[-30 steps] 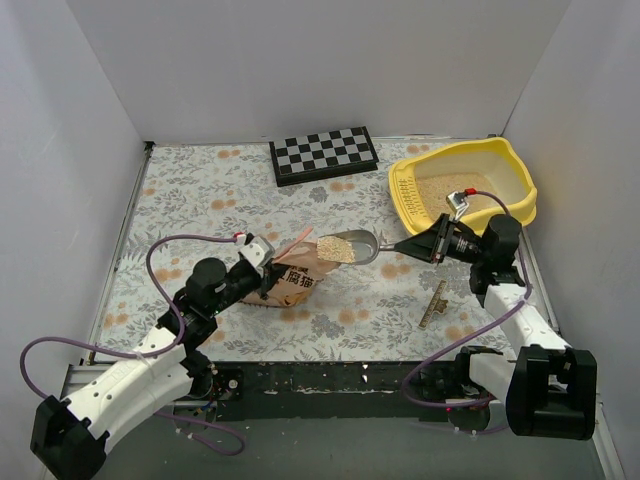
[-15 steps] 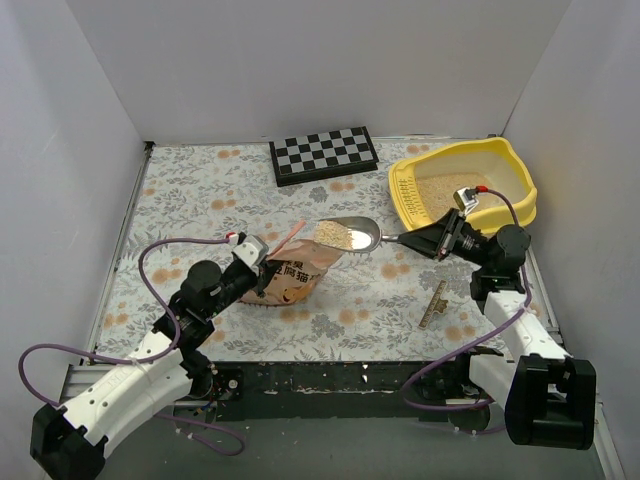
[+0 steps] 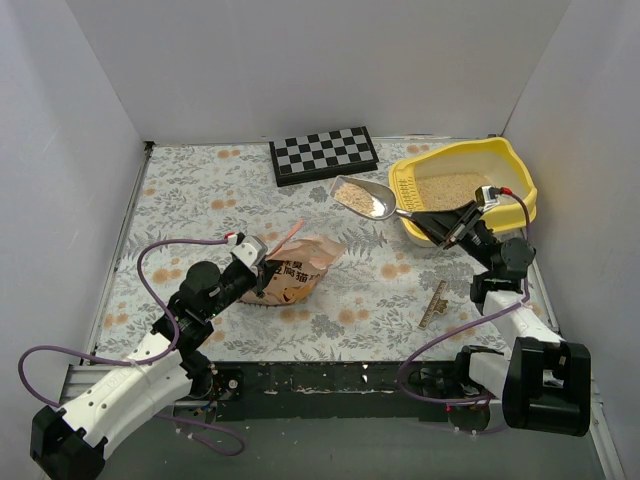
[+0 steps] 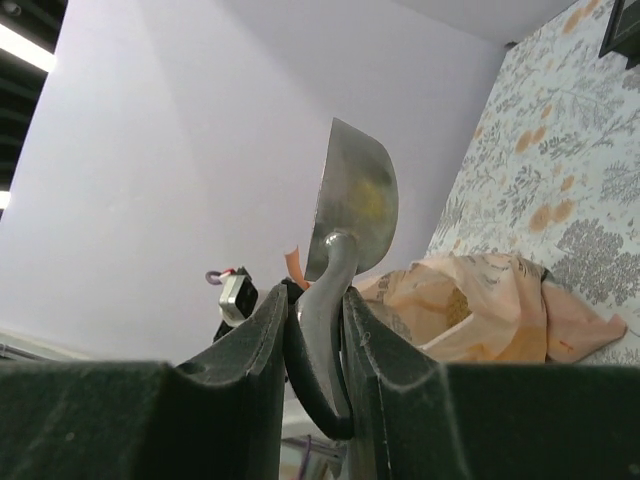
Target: Fill the litter box with clean litter
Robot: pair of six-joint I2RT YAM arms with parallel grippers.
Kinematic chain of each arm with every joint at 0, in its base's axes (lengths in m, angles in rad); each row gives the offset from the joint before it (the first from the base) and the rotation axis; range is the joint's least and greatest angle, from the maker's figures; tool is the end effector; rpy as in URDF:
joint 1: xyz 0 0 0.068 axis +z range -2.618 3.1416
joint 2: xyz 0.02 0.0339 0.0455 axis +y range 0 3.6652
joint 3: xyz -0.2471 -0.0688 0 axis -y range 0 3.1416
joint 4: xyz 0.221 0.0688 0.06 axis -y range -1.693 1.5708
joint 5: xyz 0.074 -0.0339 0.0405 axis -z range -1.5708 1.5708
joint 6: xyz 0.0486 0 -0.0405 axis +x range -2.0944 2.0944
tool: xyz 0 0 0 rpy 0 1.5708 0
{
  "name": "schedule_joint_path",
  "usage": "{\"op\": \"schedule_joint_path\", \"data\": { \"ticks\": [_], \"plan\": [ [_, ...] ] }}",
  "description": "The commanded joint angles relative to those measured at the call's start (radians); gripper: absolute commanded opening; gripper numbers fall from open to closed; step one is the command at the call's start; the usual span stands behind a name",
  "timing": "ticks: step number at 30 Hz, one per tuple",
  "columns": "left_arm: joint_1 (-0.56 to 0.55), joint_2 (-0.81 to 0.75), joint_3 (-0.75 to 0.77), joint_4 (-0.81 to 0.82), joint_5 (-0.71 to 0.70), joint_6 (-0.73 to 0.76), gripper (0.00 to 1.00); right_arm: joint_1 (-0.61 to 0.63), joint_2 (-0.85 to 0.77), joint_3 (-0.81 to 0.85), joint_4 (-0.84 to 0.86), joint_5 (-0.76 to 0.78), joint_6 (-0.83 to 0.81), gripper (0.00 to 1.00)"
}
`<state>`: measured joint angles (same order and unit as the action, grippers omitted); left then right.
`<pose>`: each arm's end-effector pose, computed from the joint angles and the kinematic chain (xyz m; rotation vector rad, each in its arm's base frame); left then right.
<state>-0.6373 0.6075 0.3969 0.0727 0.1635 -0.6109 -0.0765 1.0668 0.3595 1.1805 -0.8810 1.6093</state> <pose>0.1292 -0.1055 0.2503 0.1540 1.8197 -1.0481 0.2033 0.0220 0.2797 0.2787 1.4801 1.7580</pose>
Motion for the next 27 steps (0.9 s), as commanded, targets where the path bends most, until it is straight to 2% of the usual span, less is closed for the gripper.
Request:
{"op": "schedule_joint_path", "data": {
  "ticks": [1, 6, 12, 17, 27],
  "plan": [
    [-0.013, -0.031, 0.008, 0.093, 0.014, -0.010, 0.00, -0.019, 0.030, 0.082, 0.124, 0.117, 0.011, 0.01],
    [-0.013, -0.032, 0.007, 0.093, 0.010, -0.007, 0.00, -0.057, 0.015, 0.139, -0.051, 0.174, -0.096, 0.01],
    [-0.012, -0.018, 0.010, 0.093, -0.001, -0.009, 0.00, -0.108, -0.076, 0.271, -0.526, 0.296, -0.398, 0.01],
    [-0.012, -0.009, 0.011, 0.093, -0.004, -0.010, 0.00, -0.143, -0.133, 0.361, -0.830, 0.453, -0.633, 0.01],
    [-0.013, 0.003, 0.020, 0.078, -0.018, -0.013, 0.00, -0.189, -0.119, 0.469, -1.173, 0.726, -0.926, 0.01]
  ]
}}
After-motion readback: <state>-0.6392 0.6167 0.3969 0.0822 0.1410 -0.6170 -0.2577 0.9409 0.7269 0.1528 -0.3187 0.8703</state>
